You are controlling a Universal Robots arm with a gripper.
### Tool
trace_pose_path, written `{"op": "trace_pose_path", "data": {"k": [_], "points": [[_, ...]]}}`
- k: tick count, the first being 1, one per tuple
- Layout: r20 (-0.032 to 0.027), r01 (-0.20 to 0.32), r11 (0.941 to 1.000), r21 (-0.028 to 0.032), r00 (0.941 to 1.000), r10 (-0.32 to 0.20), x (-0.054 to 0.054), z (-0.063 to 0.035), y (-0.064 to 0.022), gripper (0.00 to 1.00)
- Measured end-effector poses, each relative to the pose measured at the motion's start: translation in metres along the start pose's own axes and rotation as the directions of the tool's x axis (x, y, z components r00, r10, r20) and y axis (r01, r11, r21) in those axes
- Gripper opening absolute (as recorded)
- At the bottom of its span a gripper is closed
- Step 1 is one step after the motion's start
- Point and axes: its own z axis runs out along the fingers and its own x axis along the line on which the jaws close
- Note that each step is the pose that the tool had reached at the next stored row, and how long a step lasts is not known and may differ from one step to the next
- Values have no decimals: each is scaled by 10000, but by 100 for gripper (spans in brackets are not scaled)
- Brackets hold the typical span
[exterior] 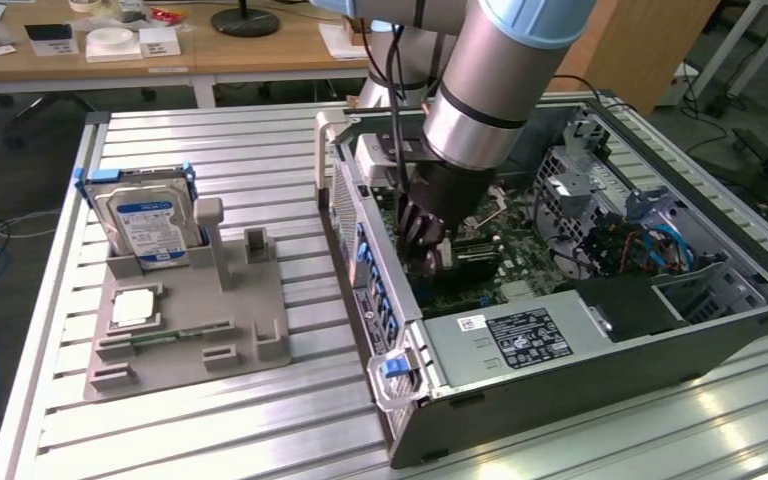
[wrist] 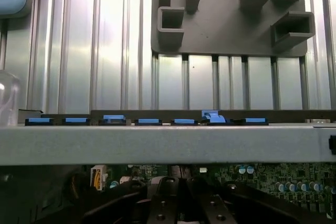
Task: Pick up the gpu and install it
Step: 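Press down on the gpu until it lock into place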
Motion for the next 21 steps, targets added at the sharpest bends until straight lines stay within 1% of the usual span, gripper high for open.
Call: {"op": "trace_pose_path", "data": {"k": [5, 13, 15, 17, 18, 21], "points": [[-6, 14, 10000, 0, 10000, -14, -2, 16, -3, 11], [-7, 18, 10000, 1, 10000, -18, -42, 31, -6, 11], [-8, 14, 10000, 0, 10000, -14, -43, 60, -11, 11], [-11, 26, 10000, -1, 10000, -26, -65, 55, -103, 11], [-11, 34, 10000, -1, 10000, -34, -78, 50, -130, 11], [-15, 52, 10000, 1, 10000, -52, -98, 47, -154, 11]]}}
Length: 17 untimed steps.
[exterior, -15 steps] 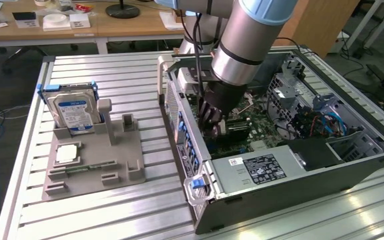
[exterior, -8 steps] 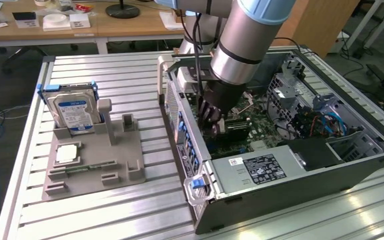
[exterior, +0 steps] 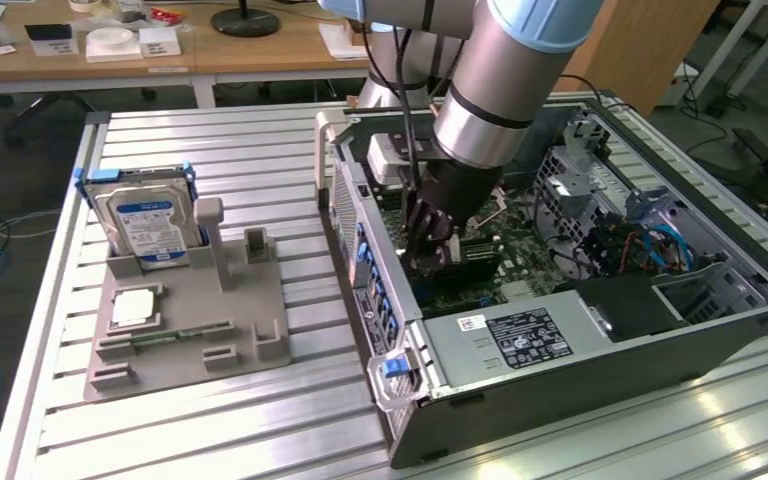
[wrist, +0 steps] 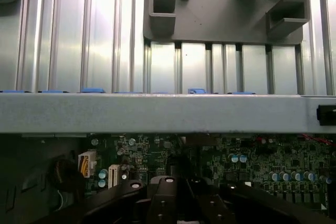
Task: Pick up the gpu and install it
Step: 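Press down on the gpu until it lock into place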
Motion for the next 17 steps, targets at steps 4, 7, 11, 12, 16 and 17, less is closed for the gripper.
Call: {"op": "trace_pose_path", "data": {"k": [4, 7, 11, 12, 16, 17], "points": [[-12, 82, 9996, 278, 10000, -81, -29, 0, -1, 11], [-19, 128, 9983, 566, 9999, -127, -48, 1, -2, 11], [-27, 167, 9966, 806, 9999, -165, -86, -18, 2, 11], [-28, 175, 9962, 848, 9998, -173, -95, -24, 3, 11], [-36, 209, 9946, 1017, 9998, -207, -136, -42, 8, 11], [-38, 218, 9941, 1063, 9998, -215, -142, -47, 8, 11]]}}
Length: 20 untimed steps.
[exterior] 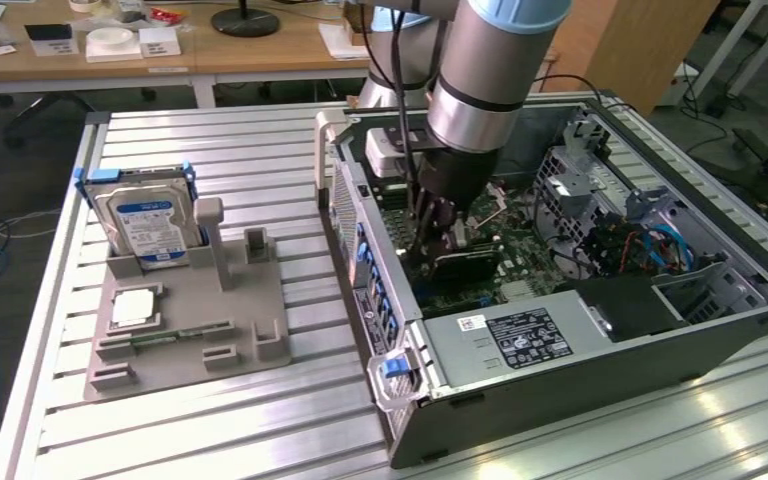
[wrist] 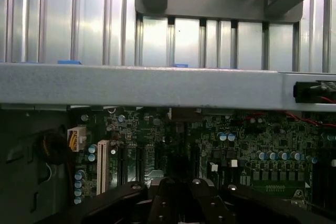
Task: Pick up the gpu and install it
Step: 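Press down on the gpu until it lock into place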
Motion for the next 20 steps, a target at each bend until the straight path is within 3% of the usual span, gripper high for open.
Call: {"op": "trace_pose_path", "data": {"k": [5, 10, 12, 20], "points": [[-3, 21, 9998, 193, 10000, -21, -19, -17, 2, 11], [-7, 42, 9989, 459, 10000, -42, -30, -16, 13, 11], [-6, 46, 9988, 484, 10000, -45, -30, -3, 15, 11], [-10, 47, 9988, 483, 10000, -47, -29, 39, 16, 11]]}}
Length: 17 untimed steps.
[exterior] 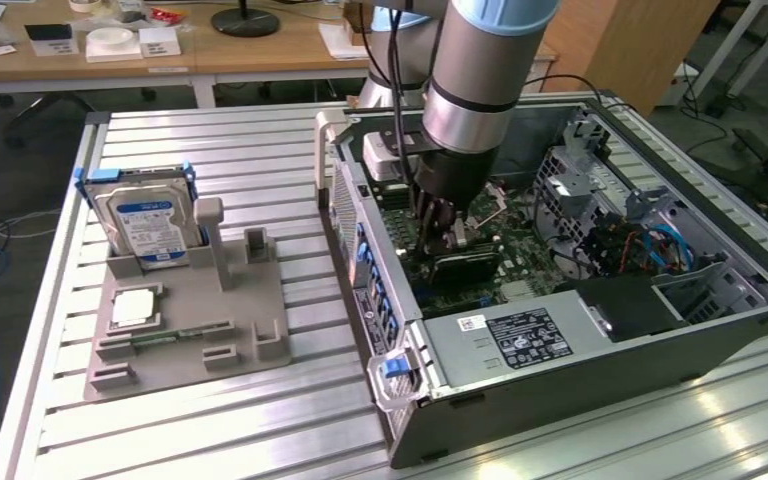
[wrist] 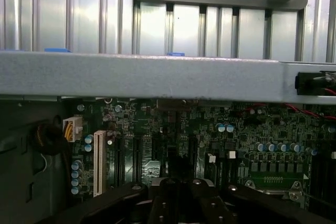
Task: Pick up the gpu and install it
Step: 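Press down on the gpu until it lock into place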
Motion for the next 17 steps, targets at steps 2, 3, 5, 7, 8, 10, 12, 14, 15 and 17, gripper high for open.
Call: {"op": "trace_pose_path", "data": {"k": [2, 3, 5, 7, 8, 10, 12, 14, 15, 17], "points": [[6, 1, 10000, 1, 10000, -1, -2, 2, 0, 11], [6, 1, 10000, 2, 10000, -1, -4, 2, 0, 11], [13, 2, 10000, 6, 10000, -2, -7, -4, -1, 11], [13, 2, 10000, 7, 10000, -2, -12, -53, 0, 11], [4, 1, 10000, 1, 10000, -1, -14, -92, 1, 11], [6, 2, 10000, 2, 10000, -2, -18, -149, 2, 11], [7, 2, 10000, 4, 10000, -2, -21, -184, 2, 11], [6, 2, 10000, 6, 10000, -2, -22, -211, 3, 11], [6, 1, 10000, 9, 10000, -1, -22, -218, 6, 11], [7, 1, 10000, 25, 10000, -1, -22, -219, 23, 11]]}}
